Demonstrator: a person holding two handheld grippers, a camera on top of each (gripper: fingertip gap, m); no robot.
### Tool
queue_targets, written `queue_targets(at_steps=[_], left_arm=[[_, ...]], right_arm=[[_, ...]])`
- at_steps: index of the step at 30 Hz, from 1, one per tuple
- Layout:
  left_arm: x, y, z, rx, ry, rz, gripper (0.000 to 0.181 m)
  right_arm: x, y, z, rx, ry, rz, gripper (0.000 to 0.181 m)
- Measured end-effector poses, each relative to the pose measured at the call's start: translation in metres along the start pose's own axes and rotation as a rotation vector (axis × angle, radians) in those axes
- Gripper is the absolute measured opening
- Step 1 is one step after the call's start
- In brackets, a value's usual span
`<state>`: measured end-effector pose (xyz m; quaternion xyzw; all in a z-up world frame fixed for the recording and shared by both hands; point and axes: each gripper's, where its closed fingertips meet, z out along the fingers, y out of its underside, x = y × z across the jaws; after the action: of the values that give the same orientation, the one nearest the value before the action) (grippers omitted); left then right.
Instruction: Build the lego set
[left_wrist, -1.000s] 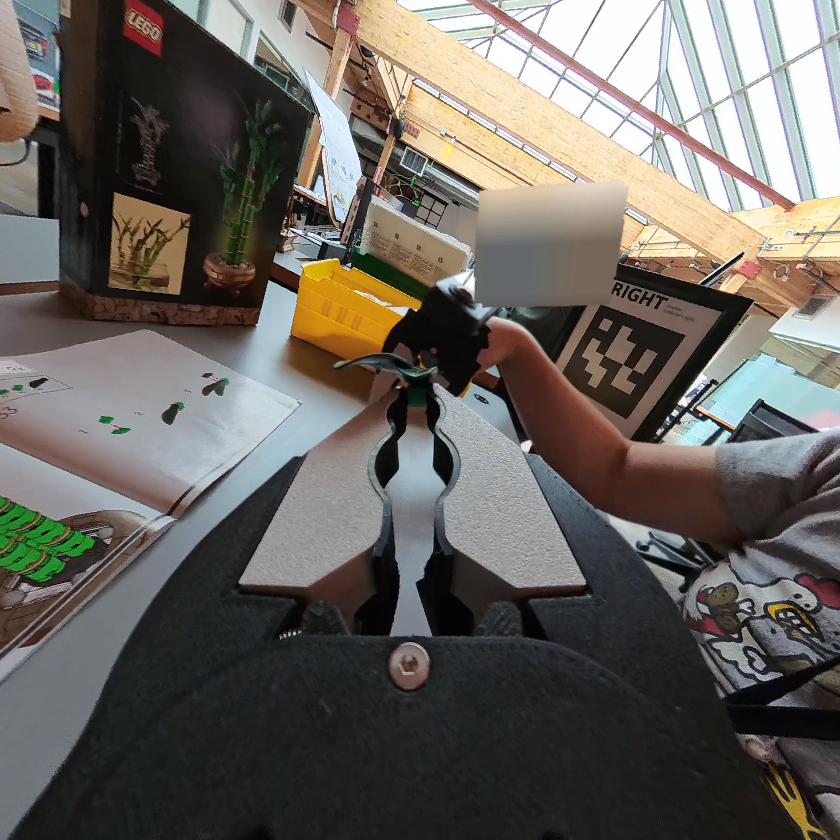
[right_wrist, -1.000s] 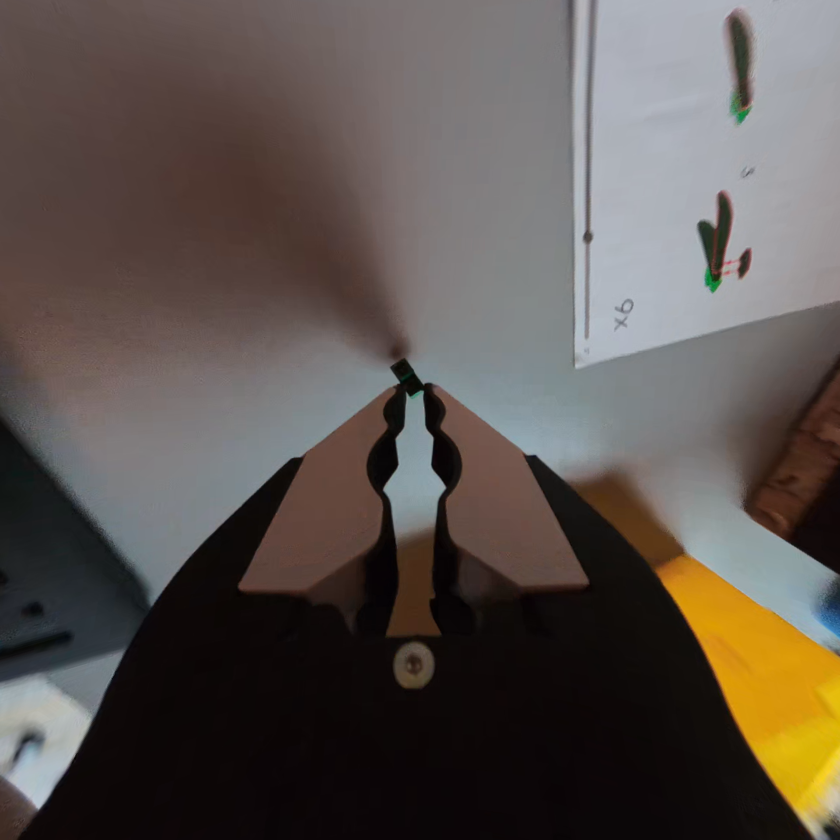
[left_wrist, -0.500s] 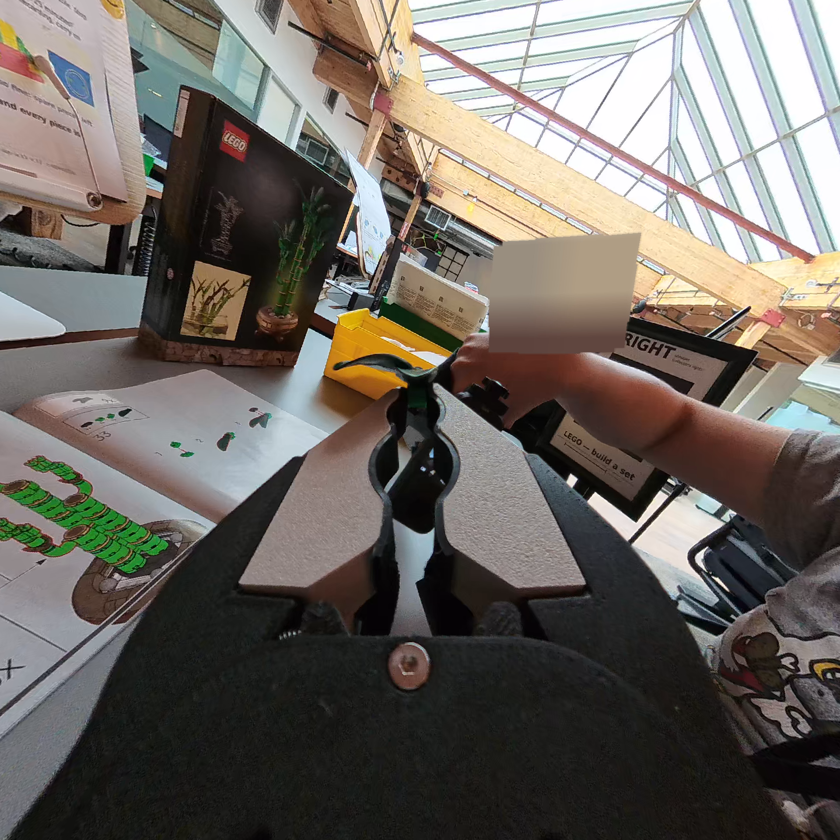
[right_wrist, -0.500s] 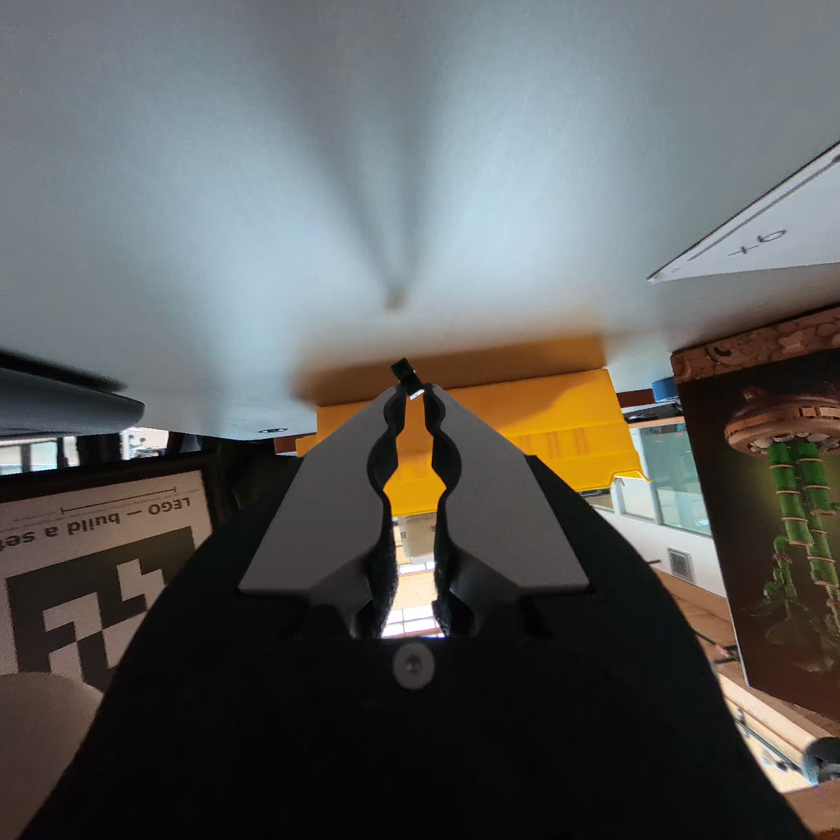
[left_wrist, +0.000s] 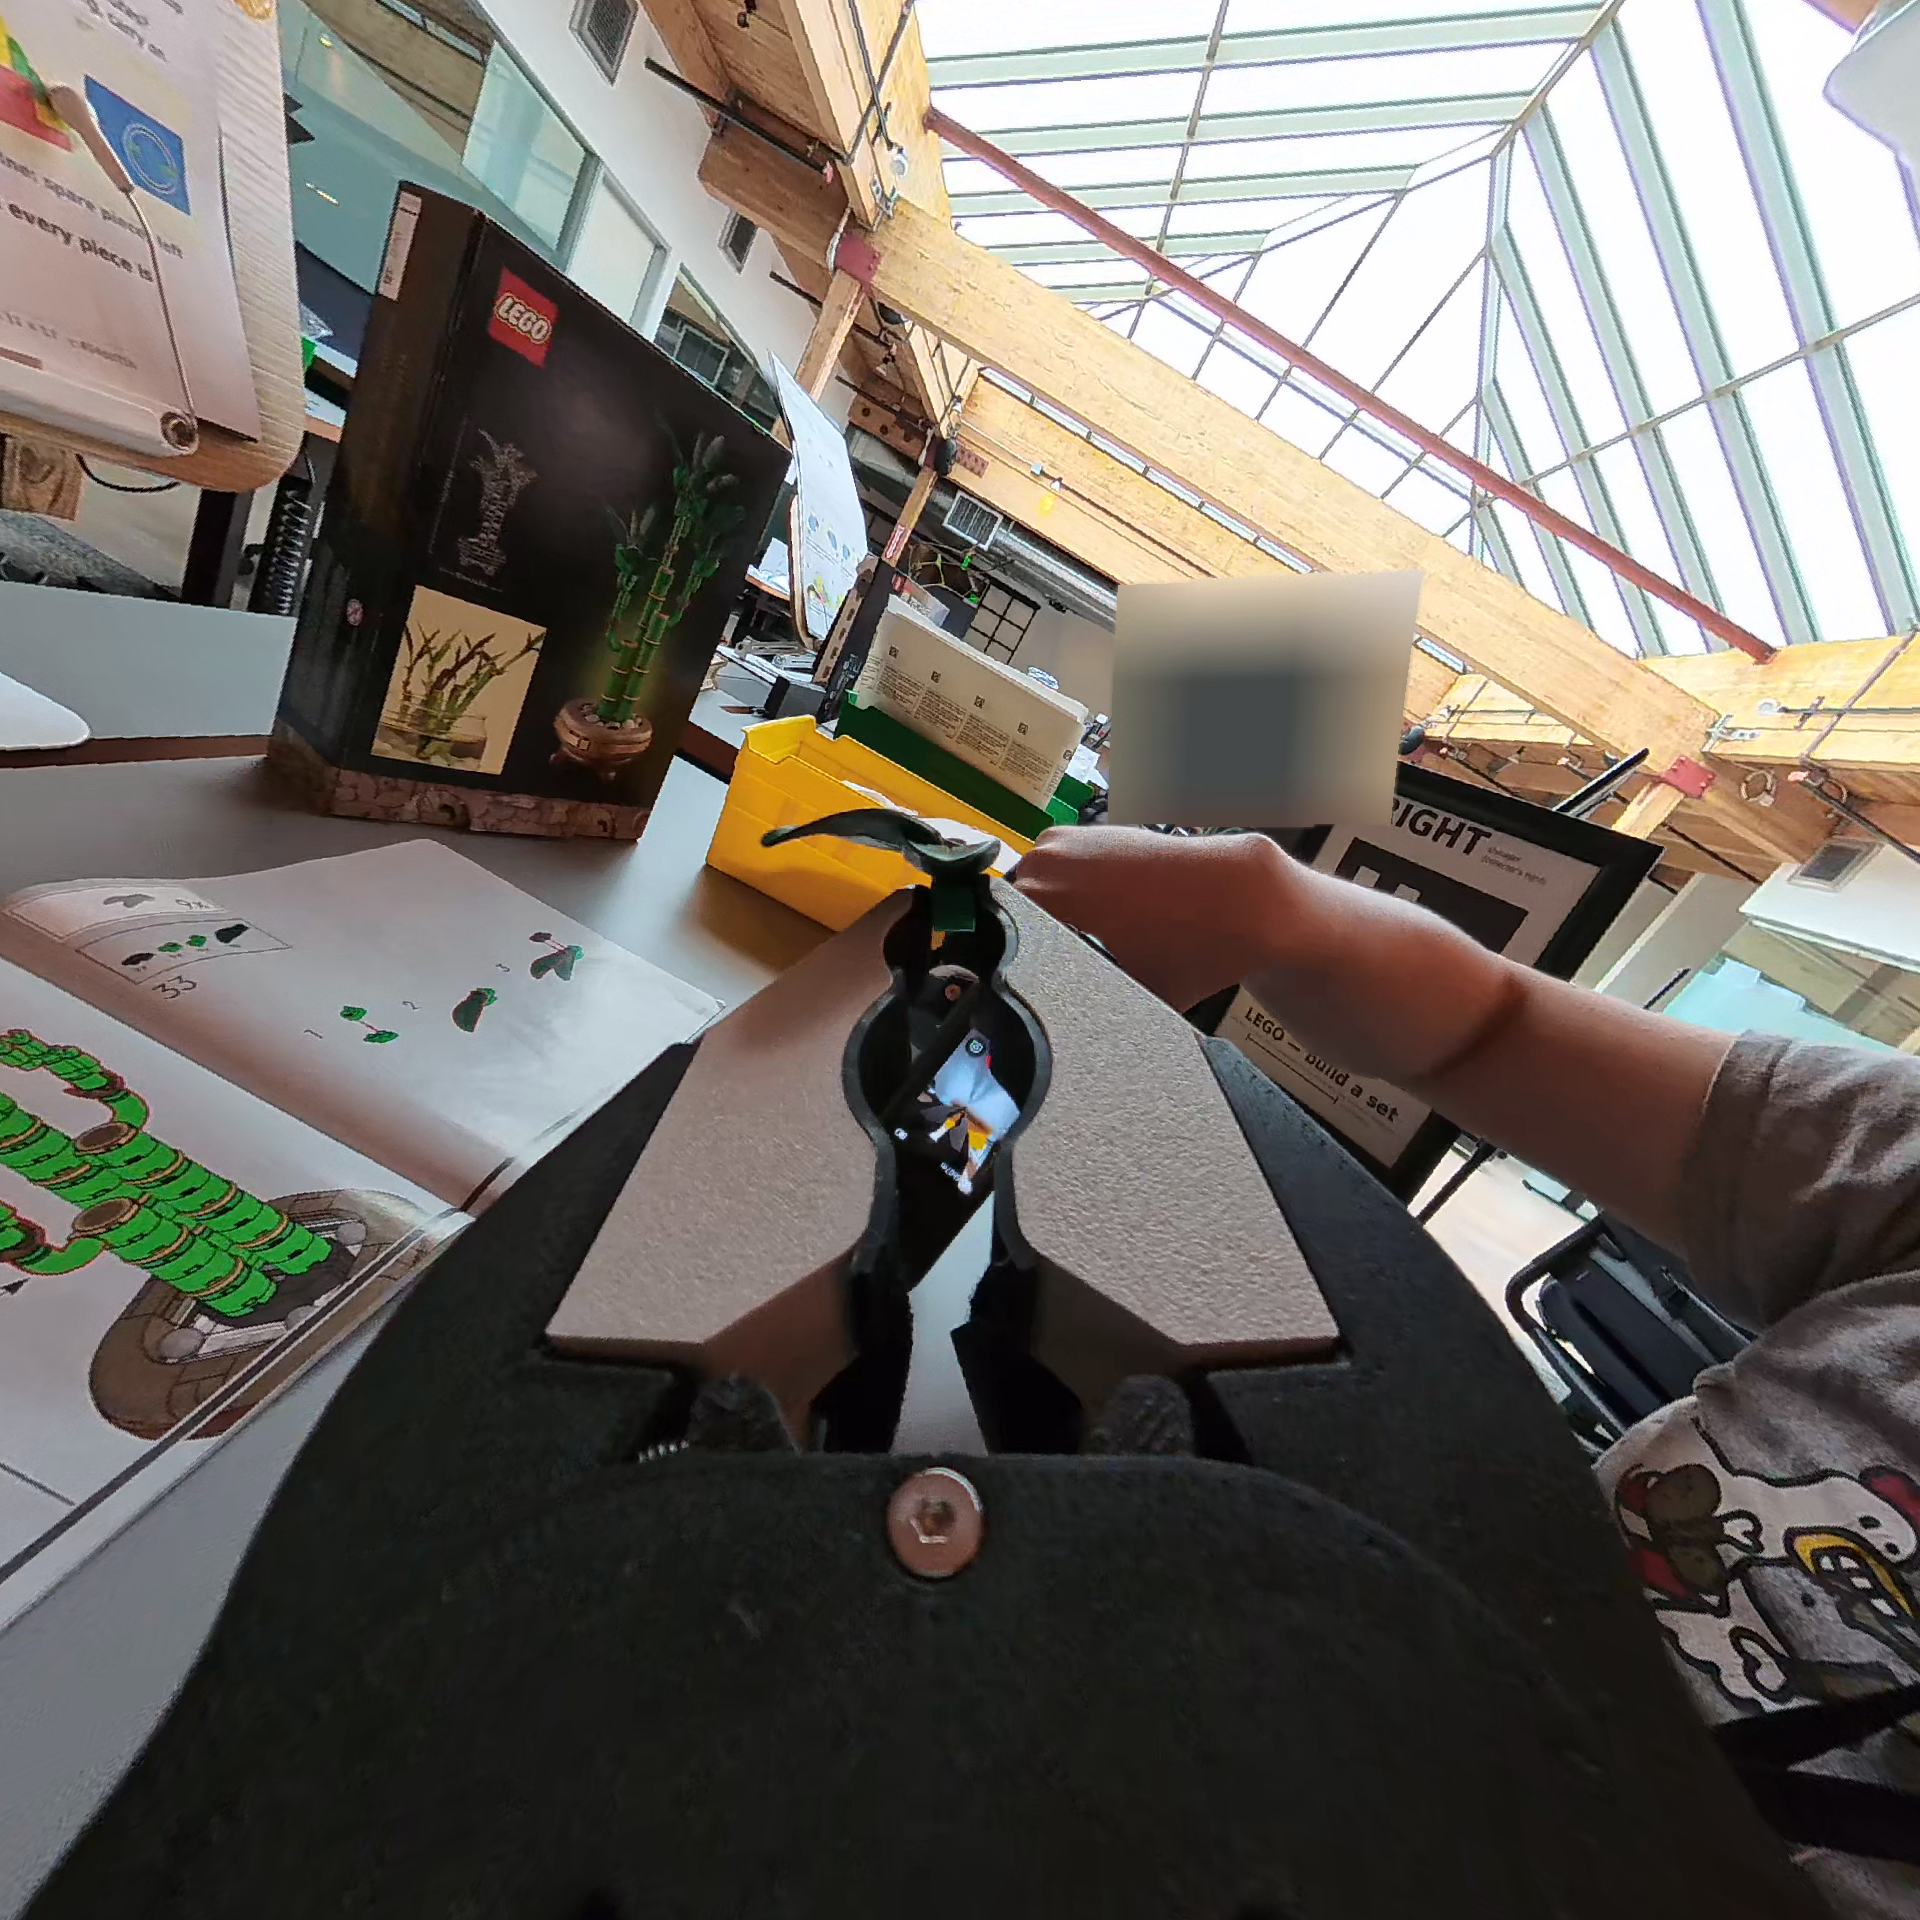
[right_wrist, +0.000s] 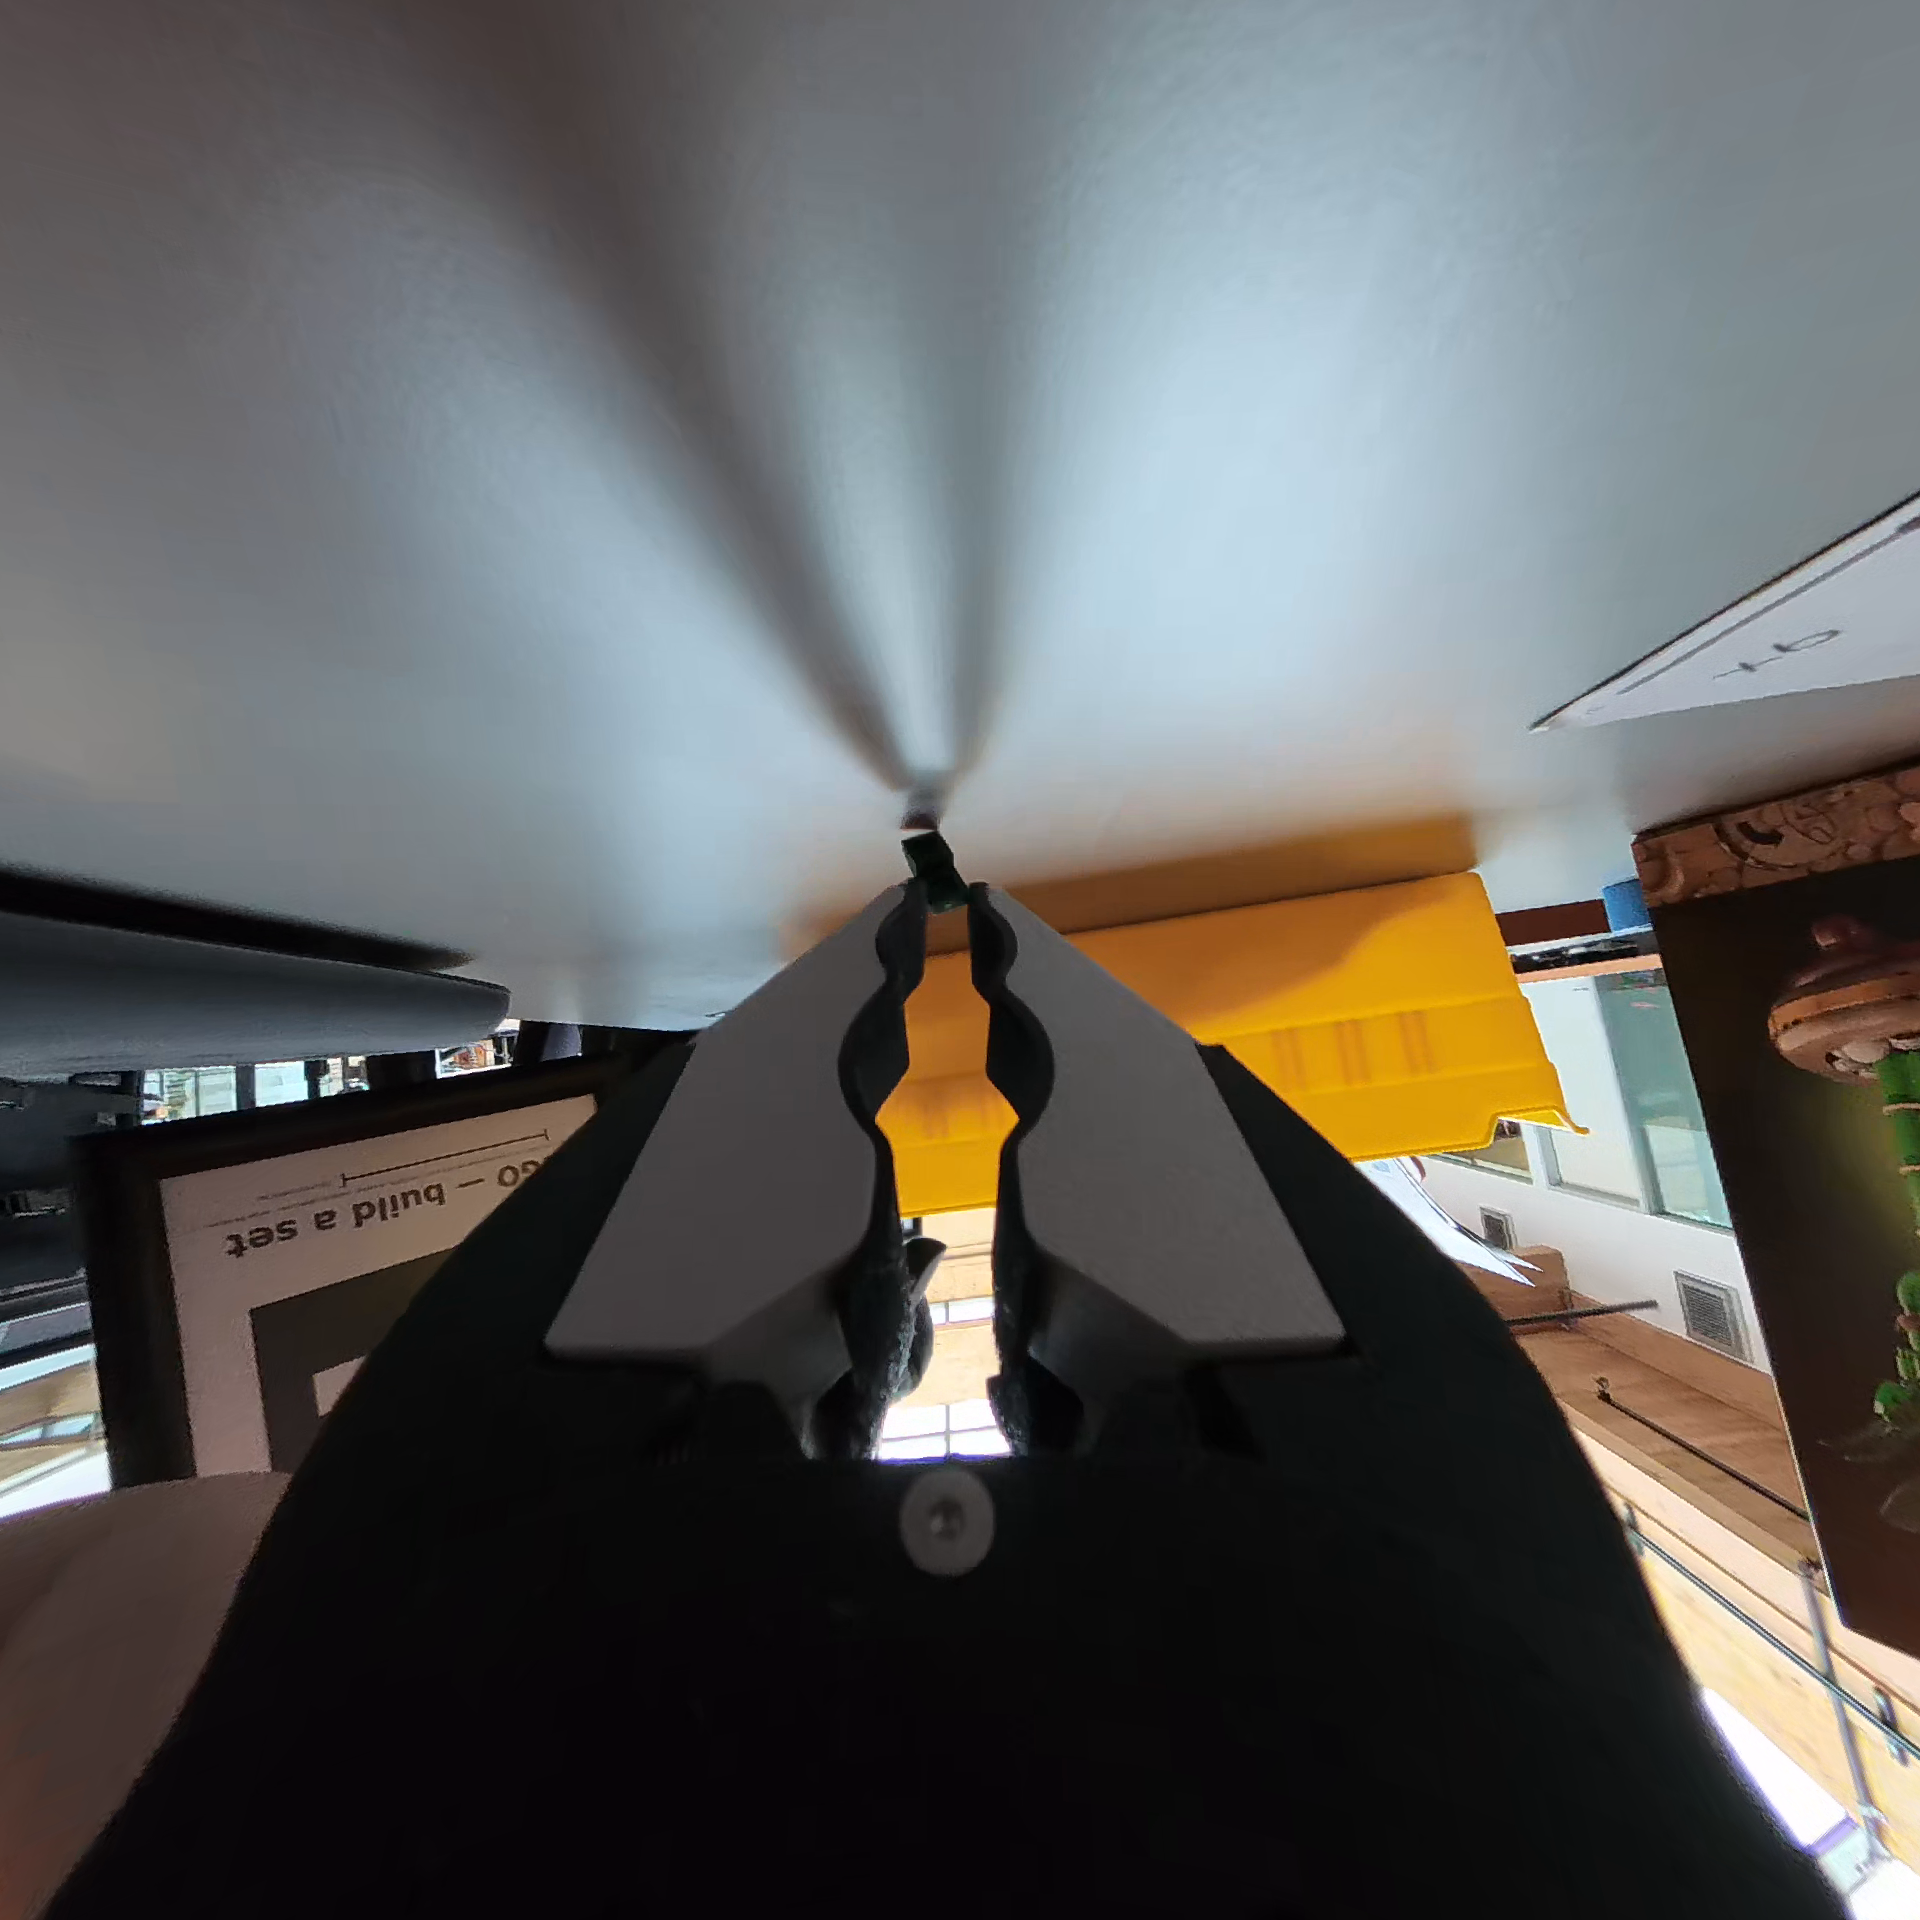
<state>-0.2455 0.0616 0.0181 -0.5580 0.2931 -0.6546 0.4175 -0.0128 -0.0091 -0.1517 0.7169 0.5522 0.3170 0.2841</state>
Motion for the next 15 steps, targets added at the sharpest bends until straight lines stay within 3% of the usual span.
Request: queue_targets(at_steps=[9,15], left_arm=[[0.001,0.002,0.001,-0.011,0.007,-0.002,0.005],[0.006,-0.004,0.000,0.005,0.013,0.012,0.005]], right_arm=[[-0.004,-0.028,-0.019,0.183,-0.025,0.010,0.000],[-0.011,-0.035,-0.067,0.815,-0.143,0.295,0.005]])
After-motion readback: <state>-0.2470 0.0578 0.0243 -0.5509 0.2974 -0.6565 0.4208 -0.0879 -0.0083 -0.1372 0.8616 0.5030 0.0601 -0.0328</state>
